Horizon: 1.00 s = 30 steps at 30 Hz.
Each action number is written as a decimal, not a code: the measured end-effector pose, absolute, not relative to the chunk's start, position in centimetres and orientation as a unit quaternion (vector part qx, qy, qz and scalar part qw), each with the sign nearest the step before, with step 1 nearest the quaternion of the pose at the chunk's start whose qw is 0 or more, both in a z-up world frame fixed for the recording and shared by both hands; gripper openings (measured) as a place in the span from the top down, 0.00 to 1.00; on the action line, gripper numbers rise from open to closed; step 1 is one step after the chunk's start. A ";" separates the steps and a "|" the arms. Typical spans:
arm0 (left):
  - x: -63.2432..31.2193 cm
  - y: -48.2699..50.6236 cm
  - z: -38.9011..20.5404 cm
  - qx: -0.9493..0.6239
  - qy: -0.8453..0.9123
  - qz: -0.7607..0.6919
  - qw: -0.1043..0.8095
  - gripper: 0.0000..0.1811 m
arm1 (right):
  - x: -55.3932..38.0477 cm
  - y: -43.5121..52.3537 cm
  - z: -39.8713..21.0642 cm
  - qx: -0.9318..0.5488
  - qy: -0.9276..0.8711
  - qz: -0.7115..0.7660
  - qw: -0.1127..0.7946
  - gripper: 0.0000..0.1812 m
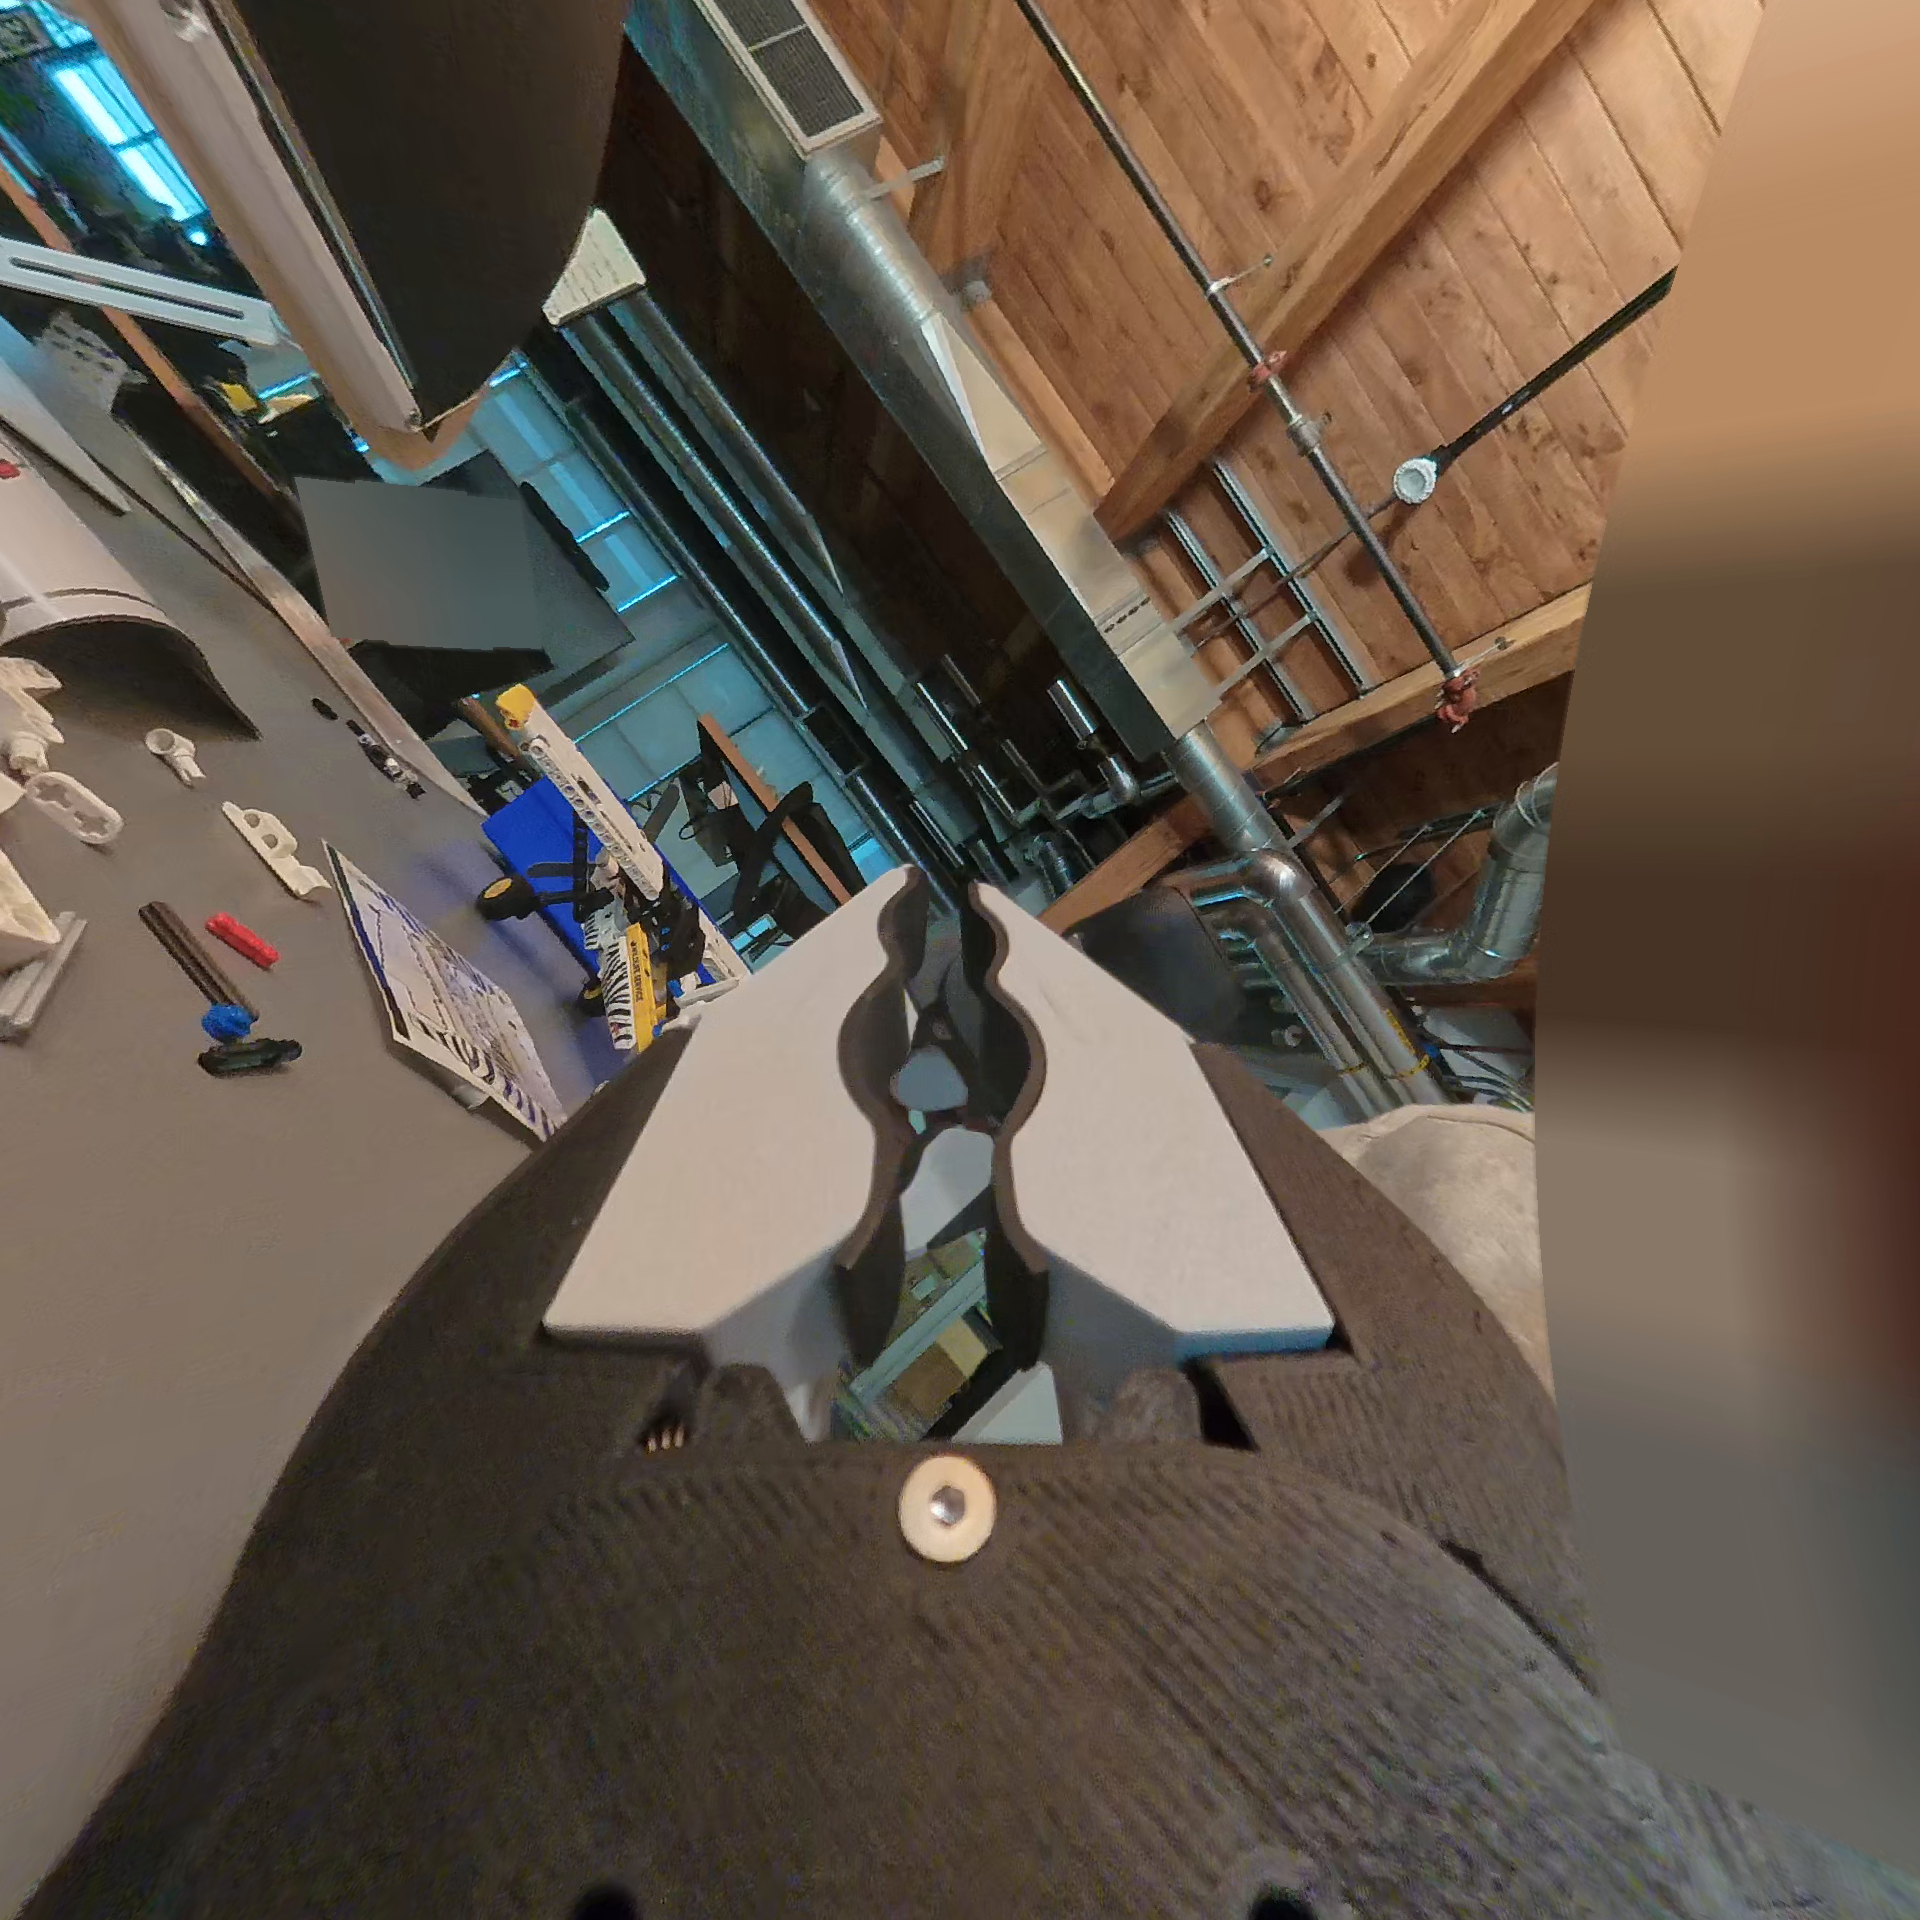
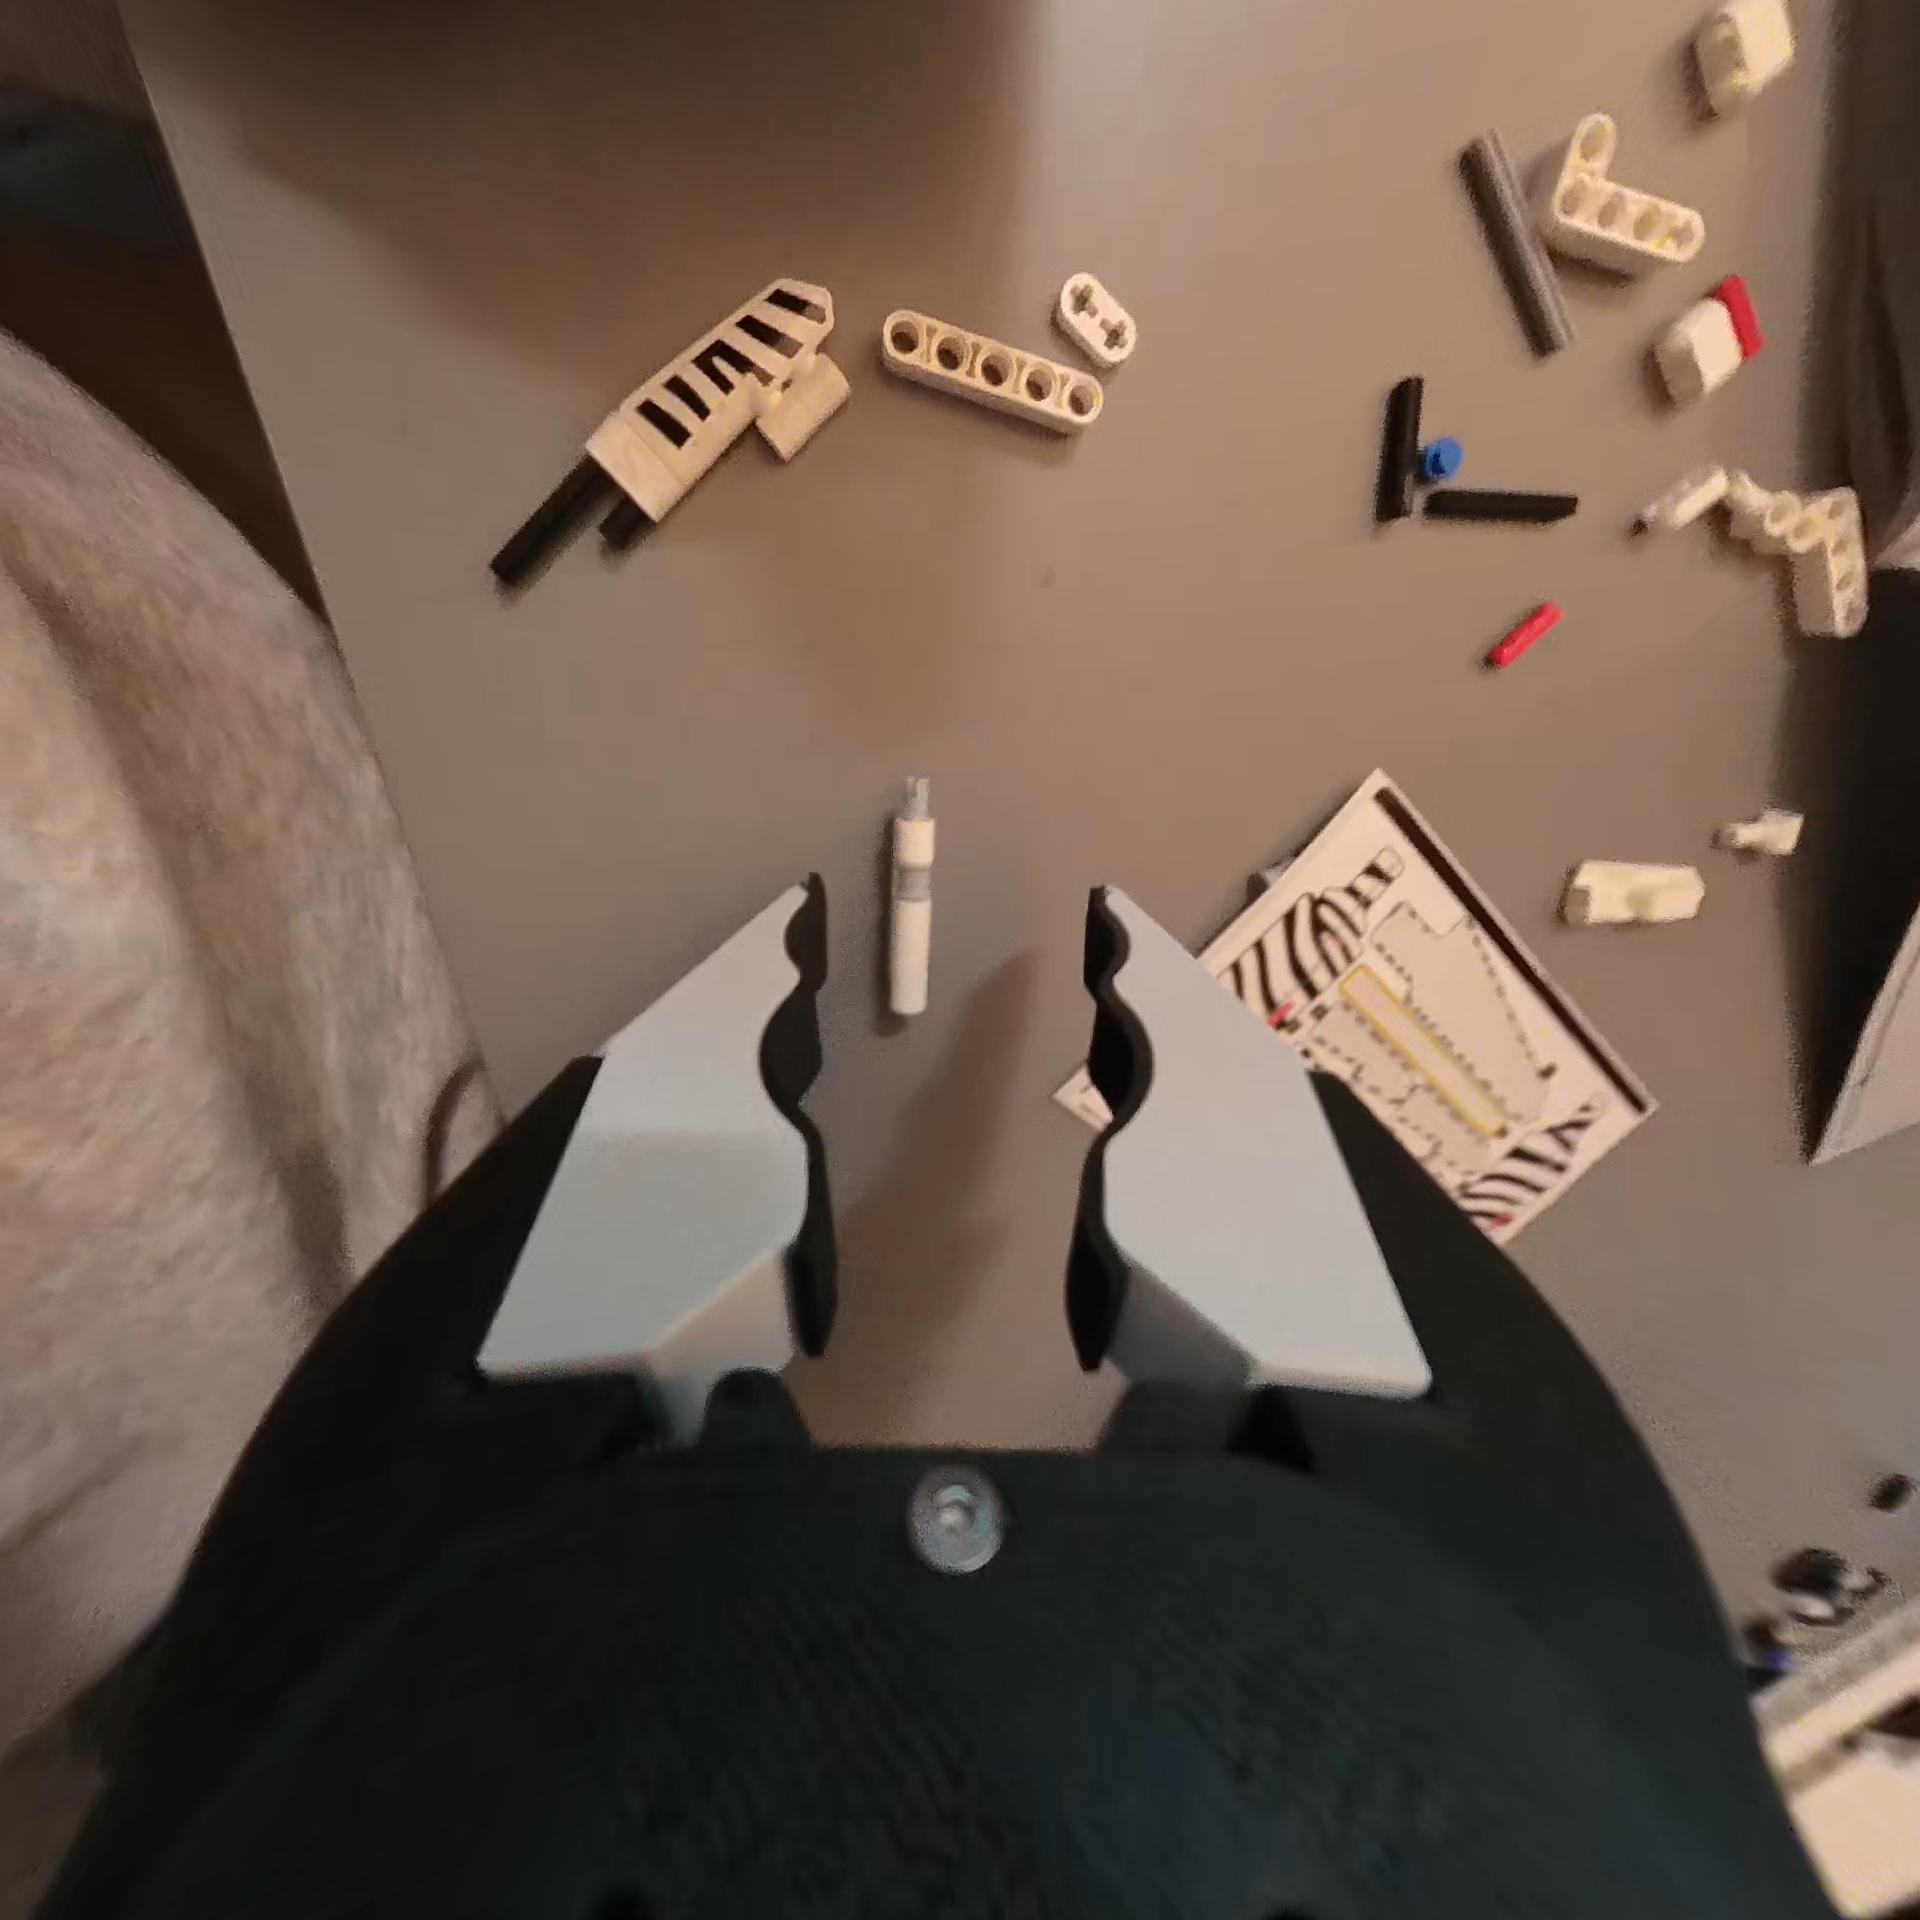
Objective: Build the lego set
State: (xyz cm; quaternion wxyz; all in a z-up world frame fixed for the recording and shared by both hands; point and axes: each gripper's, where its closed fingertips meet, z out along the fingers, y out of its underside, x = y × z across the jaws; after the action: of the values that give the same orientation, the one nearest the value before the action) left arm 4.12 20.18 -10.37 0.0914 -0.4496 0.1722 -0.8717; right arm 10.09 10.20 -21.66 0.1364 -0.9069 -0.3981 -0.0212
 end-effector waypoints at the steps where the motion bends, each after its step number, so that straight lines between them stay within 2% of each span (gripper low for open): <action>1: 4.2 20.1 -10.4 -0.451 0.176 -0.870 0.093 0.98 | 10.0 9.9 -21.5 -0.912 -0.380 -0.014 0.155 0.72; 5: 4.4 19.7 -10.5 -0.456 0.190 -0.864 0.100 0.98 | 9.9 9.2 -20.4 -0.912 -0.305 0.002 0.275 0.72; 10: 4.8 19.1 -10.7 -0.467 0.216 -0.850 0.114 0.97 | 10.7 8.8 -20.2 -0.880 -0.194 0.013 0.434 0.66; 14: 5.2 18.5 -10.9 -0.477 0.241 -0.835 0.129 0.97 | 12.3 7.9 -23.0 -0.891 -0.162 0.005 0.425 0.54; 16: 5.3 18.3 -11.0 -0.482 0.252 -0.827 0.140 0.96 | 12.5 7.8 -22.8 -0.891 -0.149 0.022 0.428 0.55; 23: 5.9 17.7 -11.4 -0.497 0.284 -0.803 0.167 0.96 | 11.1 7.8 -23.3 -0.892 -0.185 0.067 0.408 0.70; 27: 6.1 17.5 -11.6 -0.503 0.292 -0.795 0.173 0.96 | 10.7 7.6 -23.1 -0.882 -0.211 0.037 0.420 0.75; 30: 6.1 17.4 -11.7 -0.505 0.294 -0.793 0.175 0.95 | 10.7 7.7 -22.9 -0.870 -0.237 -0.023 0.432 0.89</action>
State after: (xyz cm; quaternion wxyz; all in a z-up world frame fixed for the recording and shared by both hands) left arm 6.15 17.44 -11.71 0.1753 -0.5049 0.2937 -0.7925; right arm 10.69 7.70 -22.94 0.4322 -0.8698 -0.2371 -0.0230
